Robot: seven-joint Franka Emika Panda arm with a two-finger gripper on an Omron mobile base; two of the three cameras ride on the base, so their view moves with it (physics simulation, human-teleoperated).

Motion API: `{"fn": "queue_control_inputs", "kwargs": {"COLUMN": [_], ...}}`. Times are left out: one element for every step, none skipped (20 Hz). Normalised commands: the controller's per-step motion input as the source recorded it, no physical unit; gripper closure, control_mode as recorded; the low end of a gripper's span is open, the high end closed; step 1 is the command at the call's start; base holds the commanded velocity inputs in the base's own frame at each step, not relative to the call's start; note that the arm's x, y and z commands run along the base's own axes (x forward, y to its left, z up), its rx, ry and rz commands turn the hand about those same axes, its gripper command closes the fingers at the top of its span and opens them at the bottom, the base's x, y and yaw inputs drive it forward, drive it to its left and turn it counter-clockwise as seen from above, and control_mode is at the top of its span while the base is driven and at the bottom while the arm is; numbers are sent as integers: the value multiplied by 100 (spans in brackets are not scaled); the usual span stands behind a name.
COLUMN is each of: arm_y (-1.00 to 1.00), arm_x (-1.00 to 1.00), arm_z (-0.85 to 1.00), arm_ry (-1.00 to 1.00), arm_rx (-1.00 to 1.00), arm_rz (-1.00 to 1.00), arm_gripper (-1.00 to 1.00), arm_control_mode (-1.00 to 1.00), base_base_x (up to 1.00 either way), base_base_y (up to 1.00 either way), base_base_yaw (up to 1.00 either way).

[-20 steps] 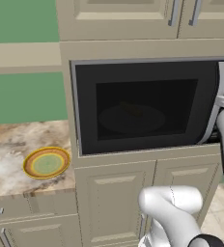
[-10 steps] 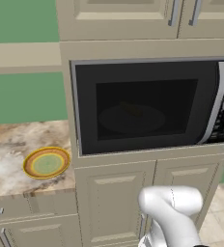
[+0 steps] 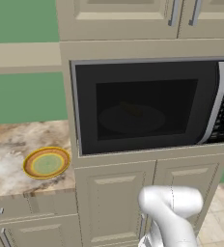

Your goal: Pick the corn from the counter and place it in the microwave. Then turn on the microwave.

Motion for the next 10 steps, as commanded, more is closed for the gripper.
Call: {"fn": "queue_control_inputs", "kwargs": {"arm_y": [0,0,0,0,0,0,0,0,0,0], "arm_x": [-38,-40,-37,-36,-33,-34,-34,-32,-31,-31], "arm_z": [0,0,0,0,0,0,0,0,0,0], "arm_ry": [-5,-5,-6,-7,-7,-8,-10,-11,-10,-12], "arm_rx": [0,0,0,0,0,0,0,0,0,0], "arm_rz": [0,0,0,0,0,0,0,0,0,0], "arm_gripper": [-100,-100,-100,-100,-100,-100,-100,-100,-100,-100], "arm_control_mode": [-100,-100,-100,-100,-100,-100,-100,-100,-100,-100], "base_base_x": [0,0,0,0,0,0,0,0,0,0], "base_base_y": [0,0,0,0,0,0,0,0,0,0], "base_base_yaw": [0,0,0,0,0,0,0,0,0,0]}}
